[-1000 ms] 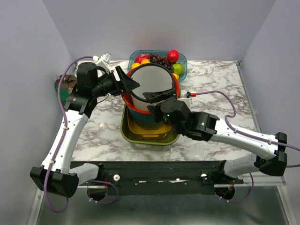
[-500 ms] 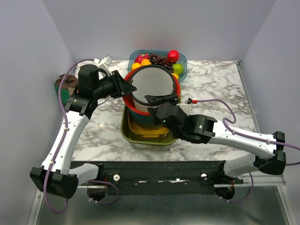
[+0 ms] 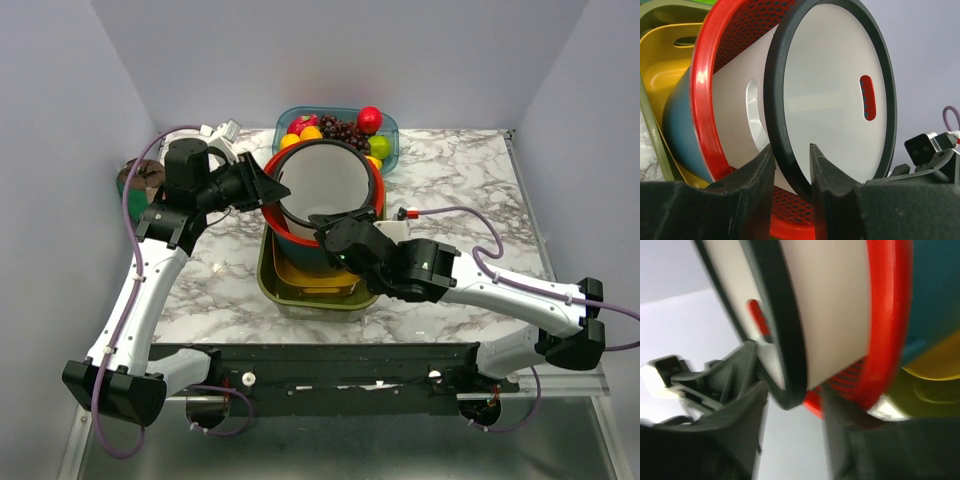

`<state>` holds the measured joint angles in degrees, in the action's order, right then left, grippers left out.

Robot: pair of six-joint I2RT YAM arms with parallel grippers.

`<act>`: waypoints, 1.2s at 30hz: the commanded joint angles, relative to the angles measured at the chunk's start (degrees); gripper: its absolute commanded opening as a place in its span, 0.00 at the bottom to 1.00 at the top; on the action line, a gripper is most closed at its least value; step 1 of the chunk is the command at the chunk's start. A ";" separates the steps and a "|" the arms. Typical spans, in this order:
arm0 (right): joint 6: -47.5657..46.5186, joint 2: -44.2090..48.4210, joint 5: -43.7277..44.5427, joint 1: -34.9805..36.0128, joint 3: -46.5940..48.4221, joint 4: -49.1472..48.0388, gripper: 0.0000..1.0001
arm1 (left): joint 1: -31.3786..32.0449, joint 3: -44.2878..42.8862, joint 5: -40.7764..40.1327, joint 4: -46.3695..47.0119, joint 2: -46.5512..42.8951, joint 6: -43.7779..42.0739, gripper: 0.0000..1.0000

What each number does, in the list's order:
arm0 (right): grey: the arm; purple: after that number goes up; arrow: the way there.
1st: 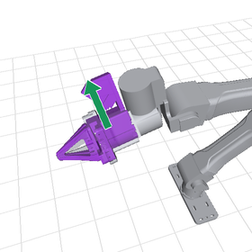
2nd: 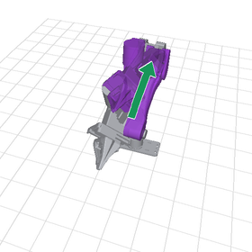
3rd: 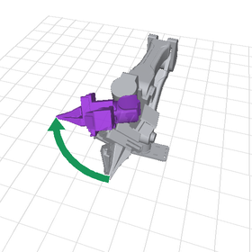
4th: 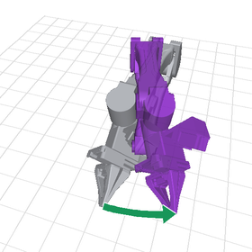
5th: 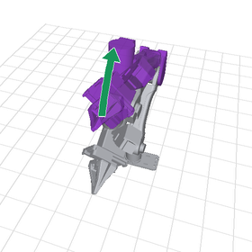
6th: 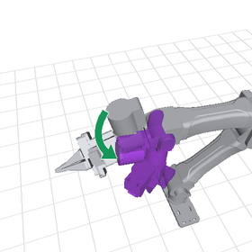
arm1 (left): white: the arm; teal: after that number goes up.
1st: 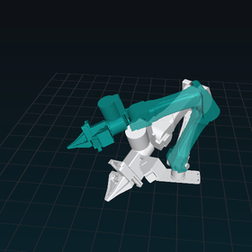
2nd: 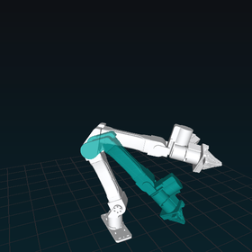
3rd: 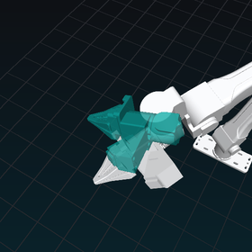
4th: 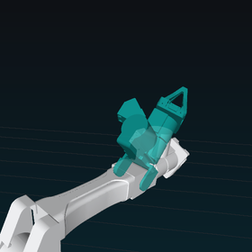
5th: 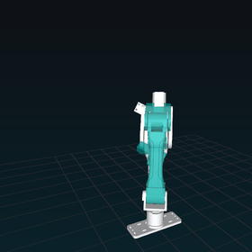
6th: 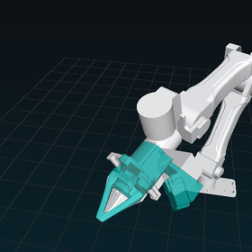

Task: Turn the large container upside down

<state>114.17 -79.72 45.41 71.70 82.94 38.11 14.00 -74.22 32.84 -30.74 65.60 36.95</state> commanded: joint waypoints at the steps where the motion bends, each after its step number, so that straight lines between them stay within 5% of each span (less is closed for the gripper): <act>1: 26.97 -4.12 1.18 -0.07 5.30 15.84 0.44 | 0.42 2.67 6.18 0.07 -2.76 -3.64 0.18; 10: 29.53 -2.98 3.01 -0.16 4.43 15.07 0.54 | 0.50 2.67 6.45 0.07 -4.78 -5.83 0.16; 16: 29.88 -2.54 5.04 -0.16 4.60 14.98 0.52 | 0.50 2.41 6.80 0.16 -4.87 -6.36 0.12; 24: 28.92 -1.40 5.39 -0.25 1.09 10.50 0.19 | 0.50 2.32 7.59 -0.46 -5.49 -8.38 0.08; 36: 19.43 0.97 9.26 -0.25 -1.02 3.47 0.01 | 0.50 1.09 5.66 -1.25 -7.51 -11.29 0.16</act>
<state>116.16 -80.03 44.73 72.47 83.96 43.22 13.89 -71.59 34.54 -30.74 60.93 29.80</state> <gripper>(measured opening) 0.275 0.378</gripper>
